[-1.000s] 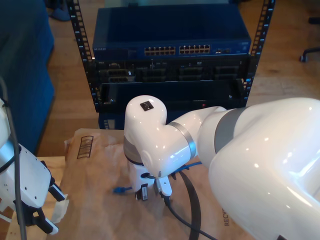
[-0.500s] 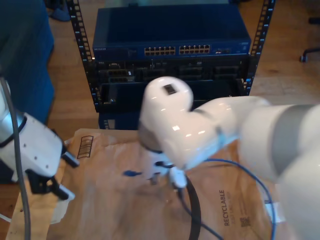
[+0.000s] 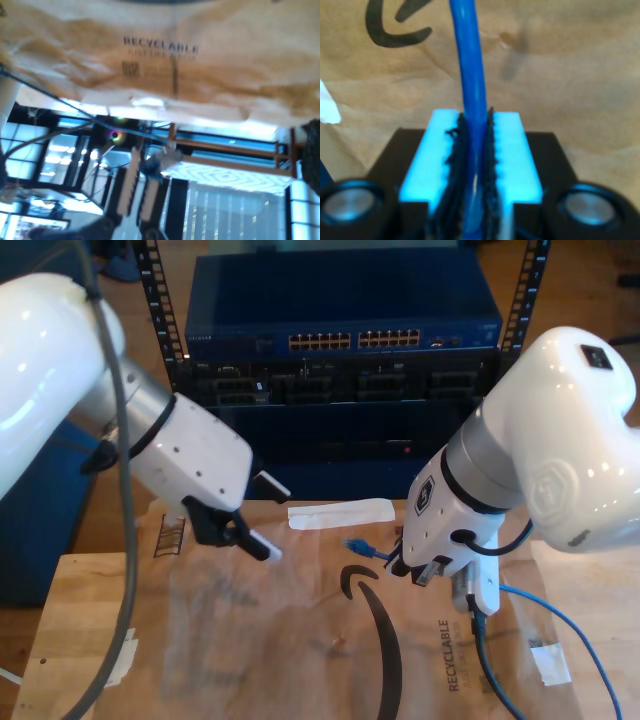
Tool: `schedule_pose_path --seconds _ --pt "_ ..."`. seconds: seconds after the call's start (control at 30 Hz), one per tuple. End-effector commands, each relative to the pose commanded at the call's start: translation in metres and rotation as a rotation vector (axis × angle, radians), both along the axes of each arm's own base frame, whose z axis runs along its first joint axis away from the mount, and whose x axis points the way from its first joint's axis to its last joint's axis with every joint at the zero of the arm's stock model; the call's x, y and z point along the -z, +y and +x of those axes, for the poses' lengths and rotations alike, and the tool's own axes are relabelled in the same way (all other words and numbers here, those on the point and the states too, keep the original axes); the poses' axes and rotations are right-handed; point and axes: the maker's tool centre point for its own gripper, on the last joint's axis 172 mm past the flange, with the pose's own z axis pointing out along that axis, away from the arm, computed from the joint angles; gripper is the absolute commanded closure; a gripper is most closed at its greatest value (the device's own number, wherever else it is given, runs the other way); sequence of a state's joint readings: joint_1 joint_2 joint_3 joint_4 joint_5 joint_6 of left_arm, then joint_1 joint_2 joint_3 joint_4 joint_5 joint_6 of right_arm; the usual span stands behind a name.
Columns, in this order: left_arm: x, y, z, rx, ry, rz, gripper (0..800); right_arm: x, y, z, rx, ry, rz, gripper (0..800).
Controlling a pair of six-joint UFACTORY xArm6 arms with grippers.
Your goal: Grab the cable and plug it in
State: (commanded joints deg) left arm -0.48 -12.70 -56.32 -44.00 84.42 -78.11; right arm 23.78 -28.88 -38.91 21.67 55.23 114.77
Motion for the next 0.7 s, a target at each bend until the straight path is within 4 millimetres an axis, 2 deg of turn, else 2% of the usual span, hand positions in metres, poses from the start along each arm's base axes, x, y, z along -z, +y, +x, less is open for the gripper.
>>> schedule_pose_path --seconds 0.13,0.23,0.33,0.4,0.47,0.53,0.6,0.7 --pt "-0.024 -0.017 0.010 -0.019 -0.023 -0.079 2 -0.034 -0.013 0.000 0.046 0.042 0.169 797" --pt "-0.026 -0.019 0.012 -0.020 -0.029 -0.089 1 -0.051 -0.023 0.003 0.074 0.083 0.290 796" --pt "-0.032 -0.020 0.014 -0.019 -0.038 -0.095 1 -0.064 -0.015 -0.004 0.045 0.111 0.401 791" --pt "-0.043 -0.028 0.013 -0.018 -0.034 -0.136 2 -0.067 -0.014 -0.005 0.022 0.113 0.442 790" --pt "-0.067 -0.041 0.009 0.005 -0.030 -0.202 2 -0.062 -0.016 -0.007 -0.003 0.121 0.449 789" --pt "-0.083 -0.050 0.002 0.033 -0.008 -0.256 2 -0.063 -0.016 -0.008 -0.022 0.112 0.449 789" --pt "-0.089 -0.053 -0.001 0.044 0.000 -0.274 3 -0.062 -0.016 -0.009 -0.025 0.111 0.449 789" --pt "-0.085 -0.055 -0.010 0.059 0.049 -0.281 6 -0.064 -0.017 -0.008 -0.050 0.091 0.448 789"
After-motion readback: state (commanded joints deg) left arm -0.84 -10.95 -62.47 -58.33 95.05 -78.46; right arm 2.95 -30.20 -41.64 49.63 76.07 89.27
